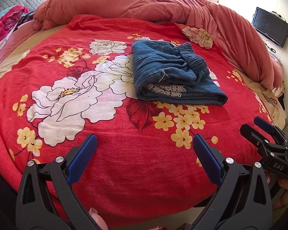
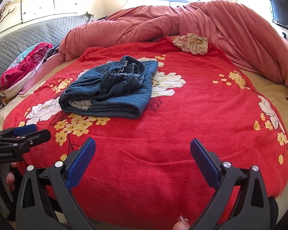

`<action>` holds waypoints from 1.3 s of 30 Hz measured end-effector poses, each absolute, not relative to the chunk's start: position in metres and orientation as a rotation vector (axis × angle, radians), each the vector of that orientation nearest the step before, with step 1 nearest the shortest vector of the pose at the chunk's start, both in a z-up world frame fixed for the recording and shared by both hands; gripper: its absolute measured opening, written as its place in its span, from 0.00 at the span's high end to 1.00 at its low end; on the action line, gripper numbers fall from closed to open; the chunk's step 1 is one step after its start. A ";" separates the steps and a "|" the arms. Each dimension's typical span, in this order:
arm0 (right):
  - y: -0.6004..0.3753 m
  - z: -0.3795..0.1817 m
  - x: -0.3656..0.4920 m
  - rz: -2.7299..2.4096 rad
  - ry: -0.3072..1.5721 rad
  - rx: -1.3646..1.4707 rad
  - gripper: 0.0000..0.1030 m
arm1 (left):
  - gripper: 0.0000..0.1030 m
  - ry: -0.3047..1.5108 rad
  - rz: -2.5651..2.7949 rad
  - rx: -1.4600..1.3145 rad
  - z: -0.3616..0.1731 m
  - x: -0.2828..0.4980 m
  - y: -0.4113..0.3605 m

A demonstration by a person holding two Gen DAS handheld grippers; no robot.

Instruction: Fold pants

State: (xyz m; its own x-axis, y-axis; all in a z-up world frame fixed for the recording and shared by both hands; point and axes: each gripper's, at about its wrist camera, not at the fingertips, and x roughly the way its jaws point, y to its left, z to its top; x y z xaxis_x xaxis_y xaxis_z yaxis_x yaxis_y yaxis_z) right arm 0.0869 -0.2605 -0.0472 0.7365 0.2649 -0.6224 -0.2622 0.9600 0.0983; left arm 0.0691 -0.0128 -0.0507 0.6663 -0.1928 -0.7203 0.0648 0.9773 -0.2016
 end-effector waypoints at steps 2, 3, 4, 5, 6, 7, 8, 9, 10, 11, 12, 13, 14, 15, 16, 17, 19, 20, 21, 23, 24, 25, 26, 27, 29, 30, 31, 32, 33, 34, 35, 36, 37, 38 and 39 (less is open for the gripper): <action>-0.260 -0.047 0.087 0.289 0.685 0.004 0.05 | 0.09 0.829 -0.145 -0.164 -0.050 0.069 -0.012; -0.261 -0.047 0.087 0.289 0.684 0.004 0.05 | 0.09 0.829 -0.145 -0.164 -0.050 0.069 -0.012; -0.261 -0.047 0.087 0.288 0.684 0.005 0.05 | 0.09 0.829 -0.145 -0.164 -0.050 0.069 -0.012; -0.261 -0.047 0.087 0.288 0.684 0.005 0.05 | 0.09 0.829 -0.144 -0.164 -0.050 0.069 -0.012; -0.261 -0.047 0.087 0.289 0.684 0.005 0.05 | 0.09 0.829 -0.145 -0.164 -0.050 0.069 -0.012; -0.261 -0.047 0.087 0.288 0.684 0.005 0.05 | 0.09 0.829 -0.145 -0.164 -0.050 0.069 -0.012; -0.261 -0.047 0.087 0.287 0.684 0.006 0.05 | 0.09 0.829 -0.146 -0.164 -0.050 0.069 -0.012; -0.261 -0.047 0.087 0.287 0.685 0.005 0.05 | 0.09 0.829 -0.145 -0.165 -0.050 0.069 -0.012; -0.262 -0.047 0.087 0.287 0.686 0.005 0.05 | 0.09 0.829 -0.145 -0.164 -0.050 0.069 -0.012; -0.262 -0.047 0.087 0.286 0.686 0.005 0.05 | 0.09 0.829 -0.145 -0.164 -0.050 0.069 -0.012; -0.262 -0.047 0.087 0.286 0.685 0.006 0.05 | 0.09 0.829 -0.145 -0.163 -0.050 0.069 -0.012; -0.262 -0.047 0.087 0.286 0.684 0.005 0.05 | 0.09 0.829 -0.145 -0.164 -0.050 0.069 -0.012; -0.262 -0.047 0.087 0.285 0.683 0.005 0.05 | 0.09 0.829 -0.146 -0.164 -0.050 0.069 -0.012; -0.262 -0.047 0.087 0.286 0.687 0.005 0.05 | 0.09 0.829 -0.145 -0.163 -0.050 0.069 -0.012; -0.262 -0.047 0.087 0.286 0.686 0.006 0.05 | 0.09 0.829 -0.144 -0.163 -0.050 0.069 -0.012; -0.262 -0.047 0.087 0.287 0.685 0.007 0.05 | 0.09 0.830 -0.143 -0.163 -0.049 0.070 -0.012; -0.262 -0.047 0.087 0.286 0.687 0.005 0.05 | 0.09 0.829 -0.142 -0.162 -0.049 0.070 -0.011; -0.262 -0.047 0.087 0.285 0.686 0.006 0.05 | 0.09 0.829 -0.142 -0.162 -0.049 0.070 -0.011; -0.262 -0.048 0.087 0.286 0.686 0.006 0.05 | 0.09 0.829 -0.142 -0.163 -0.049 0.069 -0.011; -0.262 -0.048 0.087 0.284 0.687 0.004 0.05 | 0.09 0.831 -0.141 -0.161 -0.049 0.070 -0.011; -0.262 -0.048 0.087 0.285 0.686 0.006 0.05 | 0.09 0.830 -0.142 -0.161 -0.049 0.070 -0.011; -0.262 -0.048 0.087 0.285 0.686 0.006 0.05 | 0.09 0.830 -0.142 -0.161 -0.048 0.070 -0.011; -0.262 -0.047 0.087 0.284 0.686 0.006 0.05 | 0.09 0.830 -0.142 -0.161 -0.048 0.070 -0.011; -0.262 -0.048 0.087 0.283 0.686 0.005 0.05 | 0.09 0.830 -0.142 -0.161 -0.048 0.070 -0.010; -0.262 -0.047 0.087 0.285 0.685 0.007 0.05 | 0.09 0.831 -0.141 -0.162 -0.049 0.070 -0.011; -0.263 -0.047 0.087 0.284 0.685 0.006 0.05 | 0.09 0.830 -0.141 -0.162 -0.048 0.070 -0.011; -0.263 -0.048 0.087 0.282 0.685 0.006 0.05 | 0.09 0.831 -0.140 -0.162 -0.049 0.070 -0.011; -0.263 -0.047 0.087 0.284 0.685 0.007 0.05 | 0.09 0.831 -0.140 -0.163 -0.048 0.070 -0.010; -0.263 -0.047 0.087 0.285 0.686 0.007 0.05 | 0.09 0.831 -0.140 -0.163 -0.049 0.071 -0.010; -0.263 -0.047 0.087 0.284 0.686 0.007 0.05 | 0.09 0.830 -0.140 -0.161 -0.049 0.071 -0.011; -0.263 -0.047 0.087 0.283 0.686 0.007 0.05 | 0.09 0.831 -0.140 -0.161 -0.049 0.071 -0.010; -0.264 -0.047 0.087 0.284 0.686 0.007 0.05 | 0.09 0.831 -0.140 -0.162 -0.049 0.071 -0.010; -0.264 -0.047 0.087 0.284 0.685 0.007 0.05 | 0.09 0.830 -0.140 -0.161 -0.049 0.070 -0.010; -0.263 -0.047 0.087 0.282 0.685 0.008 0.05 | 0.09 0.830 -0.141 -0.161 -0.049 0.070 -0.010; -0.263 -0.047 0.087 0.283 0.686 0.008 0.05 | 0.09 0.831 -0.143 -0.161 -0.049 0.071 -0.010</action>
